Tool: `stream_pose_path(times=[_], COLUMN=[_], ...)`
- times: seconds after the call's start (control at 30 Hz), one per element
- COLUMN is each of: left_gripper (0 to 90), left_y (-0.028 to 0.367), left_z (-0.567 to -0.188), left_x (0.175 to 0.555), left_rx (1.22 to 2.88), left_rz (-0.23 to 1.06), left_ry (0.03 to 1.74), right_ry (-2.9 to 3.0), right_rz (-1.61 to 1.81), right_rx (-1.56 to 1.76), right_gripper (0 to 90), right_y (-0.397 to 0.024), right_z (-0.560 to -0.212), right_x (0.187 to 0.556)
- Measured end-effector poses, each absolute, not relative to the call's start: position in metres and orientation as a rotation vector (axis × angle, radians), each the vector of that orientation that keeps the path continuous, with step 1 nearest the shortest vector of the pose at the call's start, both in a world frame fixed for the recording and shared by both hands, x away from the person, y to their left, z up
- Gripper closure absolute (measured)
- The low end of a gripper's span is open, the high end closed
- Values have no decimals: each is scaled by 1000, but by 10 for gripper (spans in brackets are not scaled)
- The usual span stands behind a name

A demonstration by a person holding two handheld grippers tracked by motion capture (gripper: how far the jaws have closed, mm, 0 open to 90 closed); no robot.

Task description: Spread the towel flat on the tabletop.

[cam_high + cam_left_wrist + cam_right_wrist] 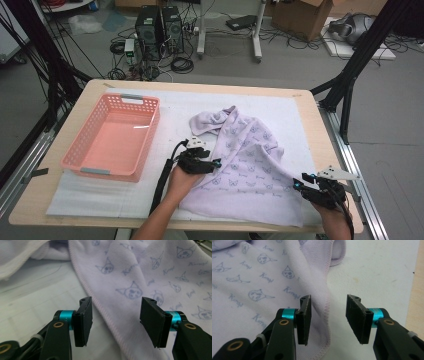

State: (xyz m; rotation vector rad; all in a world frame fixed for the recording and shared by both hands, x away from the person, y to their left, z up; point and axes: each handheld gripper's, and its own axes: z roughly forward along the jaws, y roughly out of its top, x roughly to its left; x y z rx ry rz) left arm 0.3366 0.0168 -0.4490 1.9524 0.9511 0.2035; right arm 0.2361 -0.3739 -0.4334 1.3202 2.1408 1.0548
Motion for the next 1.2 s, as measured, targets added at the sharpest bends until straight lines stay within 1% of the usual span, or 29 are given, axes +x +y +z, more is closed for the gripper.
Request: stream_pose_path(times=[0.03, 0.07, 0.13, 0.17, 0.2, 0.23, 0.33, 0.43, 0.63, 0.8, 1.0, 1.13, 1.17, 1.2], left_gripper=[444, 453, 510, 559, 670, 751, 835, 838, 844, 842, 836, 832, 830, 829], left_y=[13, 10, 7, 8, 10, 10, 13, 26, 67, 97, 104, 103, 104, 104], left_z=[-451, -452, -450, -450, -450, -449, -445, -442, -447, -450, -450, -450, -450, -451], left_x=[338, 337, 335, 335, 334, 334, 330, 323, 294, 273, 260, 259, 259, 260], left_rx=[1981, 1999, 2030, 2037, 2036, 2039, 2049, 2019, 1944, 1919, 1911, 1912, 1906, 1908], left_rz=[207, 240, 291, 290, 250, 243, 240, 221, 220, 224, 226, 235, 237, 238], left_ry=[958, 945, 933, 918, 911, 910, 899, 904, 931, 942, 921, 925, 931, 935], right_ry=[2141, 2143, 2149, 2153, 2152, 2153, 2160, 2157, 2141, 2139, 2219, 2225, 2220, 2224], right_rz=[1054, 1055, 1057, 1059, 1064, 1064, 1063, 1071, 1090, 1177, 1230, 1140, 1117, 1095], right_rx=[1322, 1323, 1310, 1309, 1310, 1309, 1302, 1304, 1321, 1315, 1225, 1203, 1209, 1208], right_gripper=[549, 549, 548, 548, 548, 548, 548, 548, 544, 547, 575, 568, 584, 659], right_y=[-374, -374, -373, -373, -373, -372, -371, -370, -370, -359, -325, -309, -308, -306], right_z=[-434, -434, -434, -434, -434, -434, -434, -433, -433, -429, -429, -432, -433, -434], right_x=[236, 236, 236, 236, 235, 236, 235, 235, 236, 239, 251, 265, 271, 277])
